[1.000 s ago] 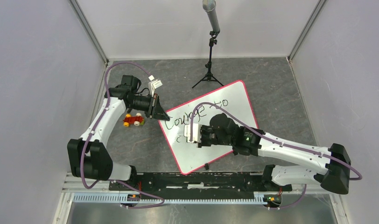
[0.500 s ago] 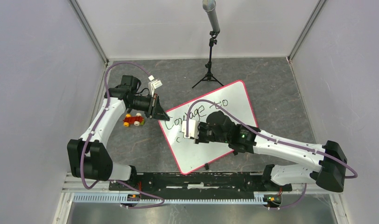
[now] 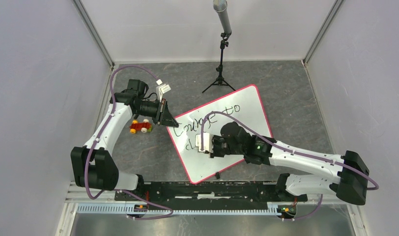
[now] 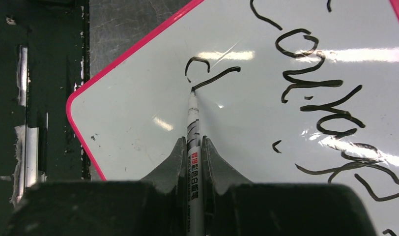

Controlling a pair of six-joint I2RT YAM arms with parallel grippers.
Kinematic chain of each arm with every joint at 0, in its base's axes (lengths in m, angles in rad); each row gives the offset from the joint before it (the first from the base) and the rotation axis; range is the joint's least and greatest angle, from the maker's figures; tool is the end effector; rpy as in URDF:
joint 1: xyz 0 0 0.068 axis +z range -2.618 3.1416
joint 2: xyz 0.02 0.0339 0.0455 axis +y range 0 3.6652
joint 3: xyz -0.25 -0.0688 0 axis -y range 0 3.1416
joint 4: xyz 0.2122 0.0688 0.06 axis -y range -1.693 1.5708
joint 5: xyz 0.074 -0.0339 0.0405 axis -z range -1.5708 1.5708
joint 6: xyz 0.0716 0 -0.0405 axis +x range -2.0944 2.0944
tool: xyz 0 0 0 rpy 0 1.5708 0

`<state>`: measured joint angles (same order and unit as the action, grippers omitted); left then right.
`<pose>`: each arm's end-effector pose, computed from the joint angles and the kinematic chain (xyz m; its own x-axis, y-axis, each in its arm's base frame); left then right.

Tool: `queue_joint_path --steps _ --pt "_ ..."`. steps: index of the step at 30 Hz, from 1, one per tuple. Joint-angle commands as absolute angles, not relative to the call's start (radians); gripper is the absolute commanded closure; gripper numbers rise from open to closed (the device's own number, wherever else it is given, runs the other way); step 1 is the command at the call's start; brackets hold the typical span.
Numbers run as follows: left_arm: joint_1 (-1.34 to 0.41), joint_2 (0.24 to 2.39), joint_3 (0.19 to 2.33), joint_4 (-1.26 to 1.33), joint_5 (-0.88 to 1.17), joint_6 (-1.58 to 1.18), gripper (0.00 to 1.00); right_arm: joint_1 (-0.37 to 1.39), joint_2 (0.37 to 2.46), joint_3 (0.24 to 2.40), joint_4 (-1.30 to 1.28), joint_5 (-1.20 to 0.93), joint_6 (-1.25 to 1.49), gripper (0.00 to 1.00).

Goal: Write a sentence on the whiteboard

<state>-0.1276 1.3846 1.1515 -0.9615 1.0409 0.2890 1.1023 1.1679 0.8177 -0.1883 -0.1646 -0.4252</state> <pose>0.2248 -0.0911 0.2661 -0.7763 0.2448 -0.5809 0.6259 0.4081 -0.6645 0.1097 0.2427 0.2529 0.1783 -0.5488 -0.8167 -0.9552 0.1027 -0.2776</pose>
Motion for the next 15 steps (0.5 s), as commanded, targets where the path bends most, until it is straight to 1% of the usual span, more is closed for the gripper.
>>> queue_joint_path --steps 1,7,15 --pt "-0.132 1.377 1.146 -0.929 1.003 0.283 0.98 1.098 1.145 0.785 -0.196 -0.193 -0.417 1.0" --pt "-0.132 1.38 1.147 -0.929 1.003 0.281 0.98 1.098 1.151 0.812 -0.18 -0.173 -0.419 1.0" --pt "-0.132 1.378 1.147 -0.928 1.002 0.283 0.98 1.089 1.176 0.863 -0.158 -0.095 -0.417 1.0"
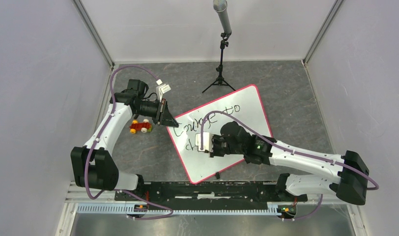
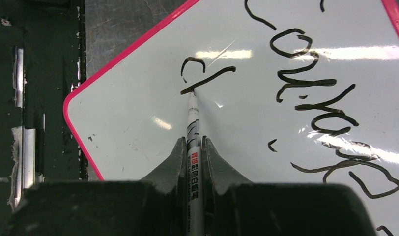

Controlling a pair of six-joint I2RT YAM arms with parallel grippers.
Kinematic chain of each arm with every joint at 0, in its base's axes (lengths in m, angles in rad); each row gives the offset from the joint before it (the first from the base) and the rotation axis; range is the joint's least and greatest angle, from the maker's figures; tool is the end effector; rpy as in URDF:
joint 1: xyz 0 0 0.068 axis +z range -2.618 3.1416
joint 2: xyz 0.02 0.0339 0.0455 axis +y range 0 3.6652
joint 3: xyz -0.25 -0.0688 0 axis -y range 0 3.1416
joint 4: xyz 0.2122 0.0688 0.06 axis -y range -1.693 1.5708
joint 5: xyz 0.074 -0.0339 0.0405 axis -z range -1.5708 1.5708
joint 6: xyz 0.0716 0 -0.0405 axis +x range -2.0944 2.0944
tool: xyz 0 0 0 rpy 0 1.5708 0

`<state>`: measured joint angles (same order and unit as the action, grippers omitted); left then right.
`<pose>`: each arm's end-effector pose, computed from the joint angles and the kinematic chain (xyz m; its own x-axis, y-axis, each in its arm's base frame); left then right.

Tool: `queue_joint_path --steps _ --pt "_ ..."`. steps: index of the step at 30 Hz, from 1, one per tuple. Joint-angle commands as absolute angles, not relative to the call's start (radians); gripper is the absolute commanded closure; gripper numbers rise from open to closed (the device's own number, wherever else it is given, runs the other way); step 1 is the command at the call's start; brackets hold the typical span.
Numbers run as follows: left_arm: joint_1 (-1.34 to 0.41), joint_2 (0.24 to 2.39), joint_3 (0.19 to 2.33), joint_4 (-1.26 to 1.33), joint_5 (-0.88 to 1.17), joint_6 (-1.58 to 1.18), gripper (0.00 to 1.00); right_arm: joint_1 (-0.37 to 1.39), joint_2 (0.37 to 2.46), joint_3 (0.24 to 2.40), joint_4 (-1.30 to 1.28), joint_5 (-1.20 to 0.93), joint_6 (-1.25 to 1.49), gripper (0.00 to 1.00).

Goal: Write a sentence on the whiteboard

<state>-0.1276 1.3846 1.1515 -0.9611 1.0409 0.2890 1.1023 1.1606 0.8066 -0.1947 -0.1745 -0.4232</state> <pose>0.2248 -0.0911 0.2661 -0.7761 0.2448 -0.5812 0.6262 0.4081 -0.6643 0.1079 0.2407 0.2501 0.1736 -0.5527 -0.8151 -0.9589 0.0938 -0.2678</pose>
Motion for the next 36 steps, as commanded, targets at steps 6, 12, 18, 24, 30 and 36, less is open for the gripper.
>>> queue_joint_path --steps 6,12,18,24,30,36 --pt "-0.133 1.383 1.149 -0.929 1.002 0.287 0.98 1.069 1.189 0.877 -0.16 -0.092 -0.417 1.0" --pt "-0.133 1.382 1.149 -0.928 1.0 0.287 0.98 1.041 1.176 0.854 -0.186 -0.089 -0.42 1.0" --pt "-0.134 1.393 1.152 -0.93 1.0 0.288 0.98 1.036 1.145 0.822 -0.218 -0.131 -0.428 1.0" --pt "-0.134 1.397 1.154 -0.93 0.999 0.29 0.98 1.057 1.169 0.809 -0.262 -0.199 -0.439 1.0" --pt "-0.134 1.39 1.149 -0.928 0.999 0.291 0.98 1.063 1.156 0.811 -0.28 -0.204 -0.445 1.0" --pt "-0.133 1.389 1.15 -0.929 0.999 0.29 0.98 1.05 1.09 0.865 -0.274 -0.18 -0.423 1.0"
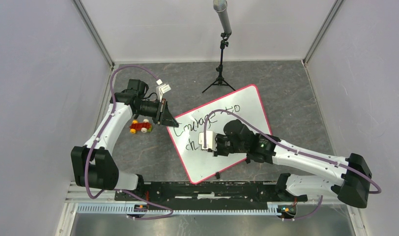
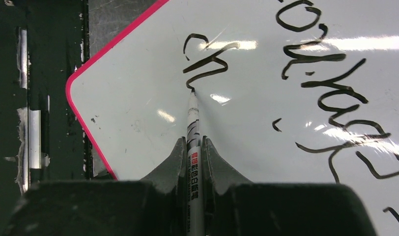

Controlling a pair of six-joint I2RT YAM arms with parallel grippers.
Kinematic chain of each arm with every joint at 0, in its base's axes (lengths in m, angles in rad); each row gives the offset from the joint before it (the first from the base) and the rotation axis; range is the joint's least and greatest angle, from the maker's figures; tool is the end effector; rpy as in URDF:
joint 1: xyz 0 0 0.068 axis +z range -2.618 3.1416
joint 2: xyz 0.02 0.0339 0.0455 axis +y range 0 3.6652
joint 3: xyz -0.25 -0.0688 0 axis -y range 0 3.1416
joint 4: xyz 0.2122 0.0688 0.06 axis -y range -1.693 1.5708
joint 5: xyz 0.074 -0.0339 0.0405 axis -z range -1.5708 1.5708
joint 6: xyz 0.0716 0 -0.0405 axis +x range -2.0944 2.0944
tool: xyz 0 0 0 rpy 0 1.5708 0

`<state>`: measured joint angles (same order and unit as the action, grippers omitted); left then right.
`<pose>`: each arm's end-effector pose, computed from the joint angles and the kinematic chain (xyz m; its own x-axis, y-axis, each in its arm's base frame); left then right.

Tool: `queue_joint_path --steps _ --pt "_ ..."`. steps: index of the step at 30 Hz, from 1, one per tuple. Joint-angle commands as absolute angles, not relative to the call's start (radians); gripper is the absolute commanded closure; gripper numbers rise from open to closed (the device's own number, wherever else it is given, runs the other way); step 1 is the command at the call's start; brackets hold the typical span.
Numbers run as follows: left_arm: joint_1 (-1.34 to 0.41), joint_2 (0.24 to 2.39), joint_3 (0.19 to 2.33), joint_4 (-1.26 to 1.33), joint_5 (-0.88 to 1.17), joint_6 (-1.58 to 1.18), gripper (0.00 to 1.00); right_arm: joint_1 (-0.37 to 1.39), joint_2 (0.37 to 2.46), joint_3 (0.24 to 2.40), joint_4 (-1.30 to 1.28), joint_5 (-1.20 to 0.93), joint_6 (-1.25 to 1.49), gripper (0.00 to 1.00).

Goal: Write a sentence on the whiteboard

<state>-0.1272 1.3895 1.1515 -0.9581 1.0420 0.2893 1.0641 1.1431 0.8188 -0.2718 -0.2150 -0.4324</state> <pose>0.2258 -0.0912 0.2652 -0.7771 0.2445 -0.5800 0.6251 0.4075 -0.6657 0.1107 0.2310 0.2494 0.1465 -0.5797 -0.8016 -0.9676 0.0846 -0.2380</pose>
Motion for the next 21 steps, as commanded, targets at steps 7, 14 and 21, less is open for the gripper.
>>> queue_joint_path --steps 7,14,21 --pt "-0.136 1.393 1.153 -0.93 1.002 0.287 0.98 1.029 1.097 0.853 -0.253 -0.14 -0.41 1.0" --pt "-0.135 1.39 1.152 -0.93 1.002 0.288 0.98 1.026 1.122 0.866 -0.23 -0.134 -0.405 1.0" --pt "-0.135 1.389 1.15 -0.929 1.002 0.29 0.98 1.026 1.153 0.874 -0.209 -0.147 -0.403 1.0"
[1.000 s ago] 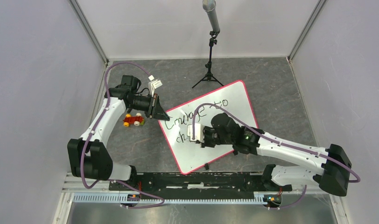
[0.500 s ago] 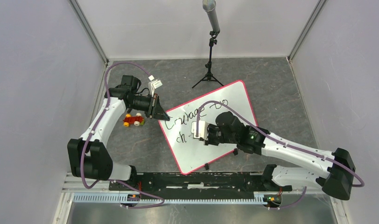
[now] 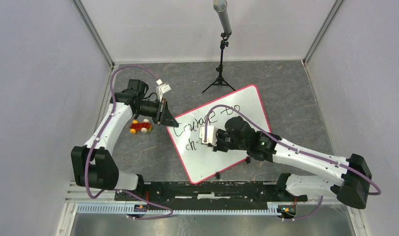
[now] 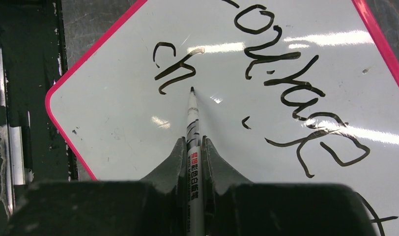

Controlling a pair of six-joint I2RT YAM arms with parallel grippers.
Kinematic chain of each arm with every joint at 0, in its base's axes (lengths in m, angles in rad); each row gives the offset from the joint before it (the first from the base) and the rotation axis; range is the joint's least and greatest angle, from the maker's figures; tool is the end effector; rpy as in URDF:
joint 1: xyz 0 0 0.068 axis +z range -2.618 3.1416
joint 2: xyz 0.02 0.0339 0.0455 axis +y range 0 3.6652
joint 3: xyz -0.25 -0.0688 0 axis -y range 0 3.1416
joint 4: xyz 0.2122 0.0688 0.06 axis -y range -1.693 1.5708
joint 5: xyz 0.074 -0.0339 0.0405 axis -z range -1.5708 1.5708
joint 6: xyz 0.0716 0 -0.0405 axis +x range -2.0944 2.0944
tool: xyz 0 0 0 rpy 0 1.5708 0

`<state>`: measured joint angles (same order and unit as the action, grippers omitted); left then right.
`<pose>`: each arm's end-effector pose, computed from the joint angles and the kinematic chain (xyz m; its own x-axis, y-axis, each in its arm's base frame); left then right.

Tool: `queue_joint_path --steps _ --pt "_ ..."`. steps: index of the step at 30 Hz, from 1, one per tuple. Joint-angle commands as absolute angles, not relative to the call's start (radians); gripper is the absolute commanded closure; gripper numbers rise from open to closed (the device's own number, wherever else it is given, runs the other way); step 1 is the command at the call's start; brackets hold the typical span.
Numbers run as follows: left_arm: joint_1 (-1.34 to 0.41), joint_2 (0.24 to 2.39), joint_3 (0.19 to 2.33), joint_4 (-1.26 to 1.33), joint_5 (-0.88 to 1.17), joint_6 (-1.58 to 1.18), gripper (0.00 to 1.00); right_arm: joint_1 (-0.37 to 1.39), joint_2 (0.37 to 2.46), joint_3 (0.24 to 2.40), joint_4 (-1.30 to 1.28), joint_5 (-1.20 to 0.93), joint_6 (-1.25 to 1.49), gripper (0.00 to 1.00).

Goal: Write a sentence on the whiteboard

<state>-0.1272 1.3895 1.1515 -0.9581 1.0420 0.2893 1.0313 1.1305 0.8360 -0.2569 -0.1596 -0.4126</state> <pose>0.2258 -0.0912 0.2652 -0.7771 0.2445 -0.5800 0.6251 0.4075 -0.6657 0.1223 0.2265 0.2597 0.1210 -0.5686 -0.8137 -0.9476 0.1780 -0.2653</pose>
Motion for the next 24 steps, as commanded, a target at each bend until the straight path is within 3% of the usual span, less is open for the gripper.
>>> queue_joint_path --steps 1,24 --pt "-0.135 1.389 1.149 -0.929 1.002 0.292 0.98 1.026 1.157 0.875 -0.209 -0.153 -0.403 1.0" --pt "-0.139 1.391 1.15 -0.931 0.997 0.291 0.98 1.025 1.113 0.806 -0.274 -0.186 -0.423 1.0"
